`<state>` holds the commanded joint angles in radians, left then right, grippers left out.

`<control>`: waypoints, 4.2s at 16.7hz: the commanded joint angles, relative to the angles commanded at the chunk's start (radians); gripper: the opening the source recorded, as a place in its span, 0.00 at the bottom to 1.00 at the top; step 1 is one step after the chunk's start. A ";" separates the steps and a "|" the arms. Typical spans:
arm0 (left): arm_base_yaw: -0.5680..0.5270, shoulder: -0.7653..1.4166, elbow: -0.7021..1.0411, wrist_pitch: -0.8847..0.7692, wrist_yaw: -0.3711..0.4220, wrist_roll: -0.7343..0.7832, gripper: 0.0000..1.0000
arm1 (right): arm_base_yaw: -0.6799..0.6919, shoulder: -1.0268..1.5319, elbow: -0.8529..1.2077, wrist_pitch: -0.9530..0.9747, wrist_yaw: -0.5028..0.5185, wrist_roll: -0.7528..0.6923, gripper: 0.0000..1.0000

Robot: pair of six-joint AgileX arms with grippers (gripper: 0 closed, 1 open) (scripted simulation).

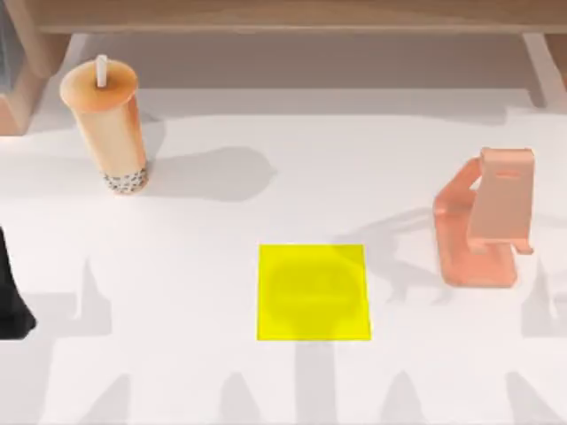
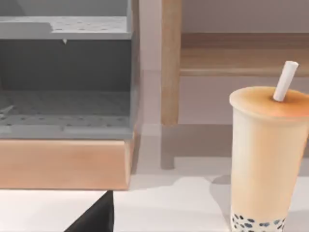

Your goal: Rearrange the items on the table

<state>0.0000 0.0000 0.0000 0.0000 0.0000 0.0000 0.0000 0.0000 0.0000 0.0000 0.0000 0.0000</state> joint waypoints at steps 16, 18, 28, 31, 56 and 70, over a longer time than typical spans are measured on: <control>0.000 0.000 0.000 0.000 0.000 0.000 1.00 | -0.139 0.750 0.615 -0.459 0.001 0.100 1.00; 0.000 0.000 0.000 0.000 0.000 0.000 1.00 | -0.157 0.932 0.767 -0.563 0.000 0.113 1.00; 0.000 0.000 0.000 0.000 0.000 0.000 1.00 | -0.202 1.827 1.512 -1.042 0.004 0.135 1.00; 0.000 0.000 0.000 0.000 0.000 0.000 1.00 | -0.195 2.017 1.691 -1.148 0.002 0.129 1.00; 0.000 0.000 0.000 0.000 0.000 0.000 1.00 | -0.178 2.273 1.649 -0.943 0.000 0.122 1.00; 0.000 0.000 0.000 0.000 0.000 0.000 1.00 | -0.178 2.273 1.649 -0.943 0.000 0.122 0.10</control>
<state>0.0000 0.0000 0.0000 0.0000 0.0000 0.0000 -0.1778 2.2734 1.6485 -0.9427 0.0002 0.1218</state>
